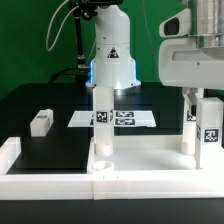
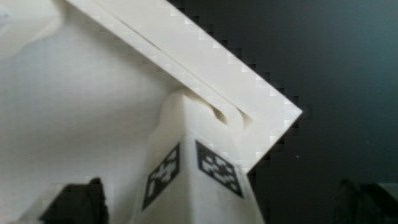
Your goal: Assemble desk
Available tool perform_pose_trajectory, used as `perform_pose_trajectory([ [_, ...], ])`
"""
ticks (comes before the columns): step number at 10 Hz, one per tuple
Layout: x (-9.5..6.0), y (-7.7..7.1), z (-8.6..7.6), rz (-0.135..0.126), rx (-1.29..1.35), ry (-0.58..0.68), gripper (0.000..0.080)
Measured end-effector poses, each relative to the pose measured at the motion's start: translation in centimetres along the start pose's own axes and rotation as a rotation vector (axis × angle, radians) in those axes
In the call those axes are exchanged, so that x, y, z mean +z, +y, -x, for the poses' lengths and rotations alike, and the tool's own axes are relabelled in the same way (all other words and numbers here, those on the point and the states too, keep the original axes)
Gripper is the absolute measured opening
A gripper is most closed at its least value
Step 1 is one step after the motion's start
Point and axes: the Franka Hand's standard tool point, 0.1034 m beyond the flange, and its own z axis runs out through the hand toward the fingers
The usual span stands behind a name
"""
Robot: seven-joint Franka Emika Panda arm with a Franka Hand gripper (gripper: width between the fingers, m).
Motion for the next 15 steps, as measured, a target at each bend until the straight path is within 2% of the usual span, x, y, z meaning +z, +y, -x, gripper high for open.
perform_pose_trajectory([
  [3, 0.06, 0.10, -0.09, 0.005, -0.218, 0.003, 0.0649],
  [5, 0.40, 0.08, 0.03, 0.072, -0.643, 0.000, 0.0649],
  [8, 0.37, 0.00, -0.23, 0.067, -0.600, 0.011, 0.0649],
  [10, 0.37, 0.17, -0.44, 0.068, -0.481, 0.015, 0.0386],
  [11, 0.41, 0.30, -0.50, 0.070, -0.416, 0.017, 0.0386],
  [12, 0.43, 0.32, -0.50, 0.069, -0.355, 0.018, 0.0287],
  [15, 0.48, 0.48, -0.61, 0.057, -0.028, 0.034, 0.0287],
])
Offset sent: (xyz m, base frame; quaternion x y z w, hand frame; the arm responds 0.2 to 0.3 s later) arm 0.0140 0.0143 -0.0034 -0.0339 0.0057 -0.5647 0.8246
